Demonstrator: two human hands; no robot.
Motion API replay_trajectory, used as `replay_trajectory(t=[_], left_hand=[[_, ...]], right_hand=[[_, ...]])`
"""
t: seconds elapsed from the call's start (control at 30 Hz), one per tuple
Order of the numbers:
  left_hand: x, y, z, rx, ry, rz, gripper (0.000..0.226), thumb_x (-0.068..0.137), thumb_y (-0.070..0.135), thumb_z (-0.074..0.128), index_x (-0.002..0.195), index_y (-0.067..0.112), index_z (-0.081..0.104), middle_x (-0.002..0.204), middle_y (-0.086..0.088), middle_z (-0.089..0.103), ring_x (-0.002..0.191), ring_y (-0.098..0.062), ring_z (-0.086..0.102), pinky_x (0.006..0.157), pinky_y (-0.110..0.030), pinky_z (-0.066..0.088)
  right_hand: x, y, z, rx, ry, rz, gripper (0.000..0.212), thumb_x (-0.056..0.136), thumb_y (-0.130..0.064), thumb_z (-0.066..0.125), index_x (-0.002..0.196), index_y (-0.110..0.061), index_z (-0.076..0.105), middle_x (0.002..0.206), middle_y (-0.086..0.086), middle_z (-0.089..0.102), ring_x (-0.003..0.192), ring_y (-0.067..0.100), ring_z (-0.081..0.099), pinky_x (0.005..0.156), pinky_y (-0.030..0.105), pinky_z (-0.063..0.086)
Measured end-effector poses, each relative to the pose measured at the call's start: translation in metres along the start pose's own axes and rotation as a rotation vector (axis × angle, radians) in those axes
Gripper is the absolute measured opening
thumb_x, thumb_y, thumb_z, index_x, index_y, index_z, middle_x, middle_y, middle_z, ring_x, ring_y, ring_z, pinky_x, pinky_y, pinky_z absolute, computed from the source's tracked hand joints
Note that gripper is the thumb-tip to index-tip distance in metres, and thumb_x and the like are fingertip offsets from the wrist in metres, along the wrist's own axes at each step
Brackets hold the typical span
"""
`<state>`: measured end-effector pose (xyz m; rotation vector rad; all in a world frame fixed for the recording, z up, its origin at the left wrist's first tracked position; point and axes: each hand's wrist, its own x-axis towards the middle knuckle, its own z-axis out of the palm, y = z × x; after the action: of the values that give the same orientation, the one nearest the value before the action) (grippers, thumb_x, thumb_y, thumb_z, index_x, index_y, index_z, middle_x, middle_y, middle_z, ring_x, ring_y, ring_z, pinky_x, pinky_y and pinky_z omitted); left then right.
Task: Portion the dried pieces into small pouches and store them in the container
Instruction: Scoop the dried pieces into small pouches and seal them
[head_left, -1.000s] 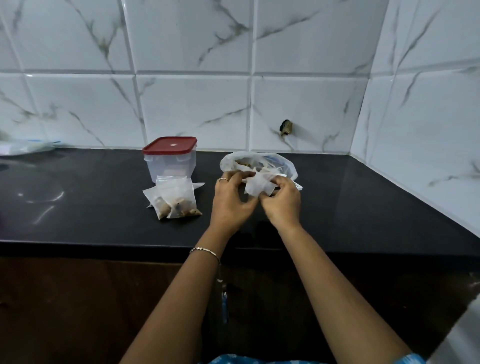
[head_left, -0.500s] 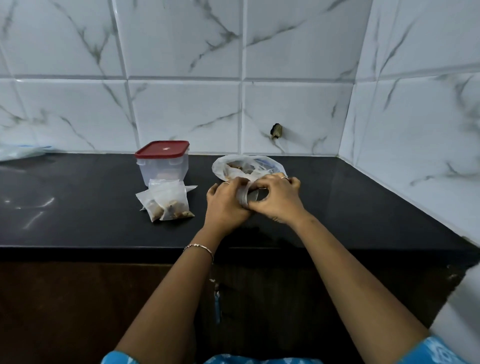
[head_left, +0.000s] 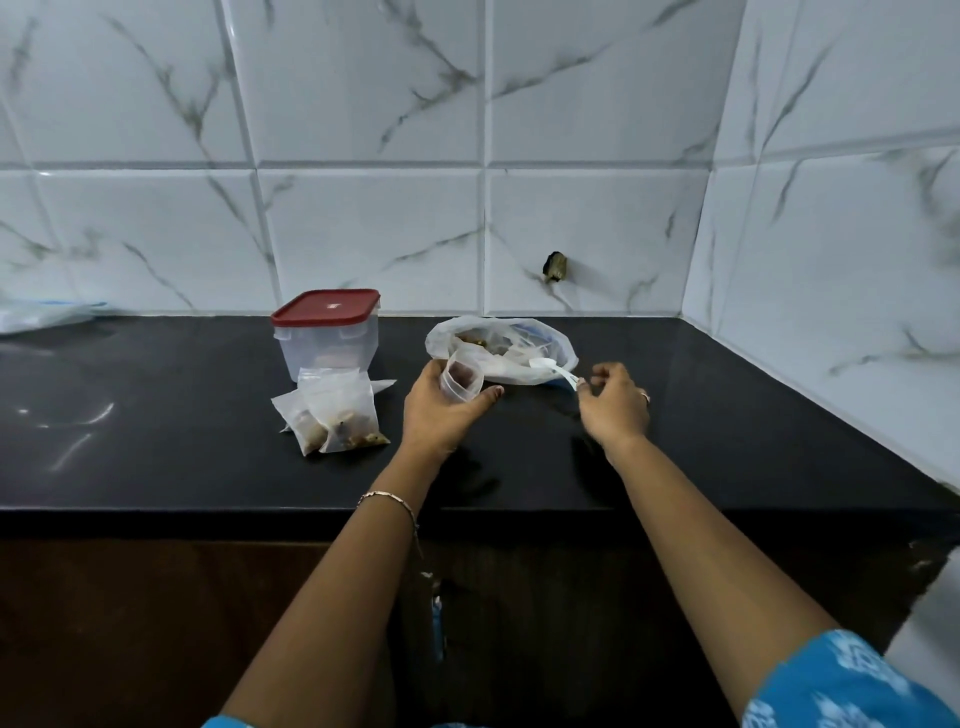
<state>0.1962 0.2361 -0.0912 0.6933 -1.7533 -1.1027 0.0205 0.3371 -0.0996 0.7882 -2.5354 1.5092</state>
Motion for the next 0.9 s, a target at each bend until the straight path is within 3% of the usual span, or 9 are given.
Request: replay_trajectory(t=[0.2,0.33,0.5,0.67,0.77,0.9], left_hand=[[0.002,-0.001,0.0,0.014,-0.02,-0.047,0.037,0.073,0.025,0.084,0.096,0.022,0.055,0.095,0.009,0.062,0.086,-0.001,0.058,0.074,-0.014,0.043],[0.004,-0.004,0.001,0.01,0.002,-0.081,0.039,0.074,0.028,0.082,0.095,0.018,0.052,0.091,0.007,0.059,0.082,-0.002,0.056,0.068,-0.016,0.042],[0.016,-0.012,0.002,-0.141,0.019,-0.222,0.046,0.071,0.033,0.083,0.102,0.021,0.051,0.107,-0.003,0.063,0.099,-0.017,0.062,0.091,-0.036,0.051],[0.041,-0.01,0.003,-0.184,0.024,-0.282,0.062,0.063,0.045,0.08,0.111,0.018,0.052,0.108,-0.004,0.065,0.1,-0.019,0.064,0.093,-0.04,0.052],[0.069,-0.011,0.006,-0.116,0.122,-0.314,0.054,0.068,0.039,0.078,0.11,0.015,0.052,0.109,-0.006,0.063,0.101,-0.024,0.062,0.094,-0.045,0.051],[0.112,-0.021,0.01,0.059,0.287,-0.353,0.061,0.068,0.032,0.078,0.116,0.005,0.052,0.117,-0.015,0.06,0.109,-0.033,0.058,0.094,-0.045,0.05]], right_hand=[[0.012,-0.003,0.009,-0.216,-0.073,0.011,0.037,0.094,-0.04,0.056,0.125,-0.02,0.052,0.124,0.003,0.062,0.124,0.029,0.047,0.102,0.041,0.033],[0.014,-0.005,0.011,-0.204,-0.059,-0.015,0.027,0.091,-0.038,0.062,0.113,-0.023,0.061,0.113,0.001,0.066,0.115,0.027,0.055,0.097,0.038,0.036],[0.01,-0.009,0.006,0.092,-0.019,-0.07,0.02,0.089,-0.021,0.064,0.108,-0.02,0.069,0.102,0.002,0.07,0.094,0.02,0.064,0.08,0.032,0.052],[0.016,-0.023,0.007,0.139,0.004,-0.271,0.023,0.091,-0.014,0.059,0.11,-0.02,0.071,0.097,0.0,0.071,0.086,0.015,0.064,0.074,0.025,0.049],[0.025,-0.034,0.017,0.029,-0.029,-0.419,0.027,0.092,-0.01,0.056,0.11,-0.022,0.072,0.101,0.0,0.072,0.089,0.015,0.065,0.077,0.022,0.049],[0.047,-0.05,0.038,-0.197,-0.026,-0.55,0.028,0.093,-0.012,0.052,0.112,-0.022,0.07,0.106,0.002,0.071,0.093,0.021,0.066,0.081,0.032,0.054]])
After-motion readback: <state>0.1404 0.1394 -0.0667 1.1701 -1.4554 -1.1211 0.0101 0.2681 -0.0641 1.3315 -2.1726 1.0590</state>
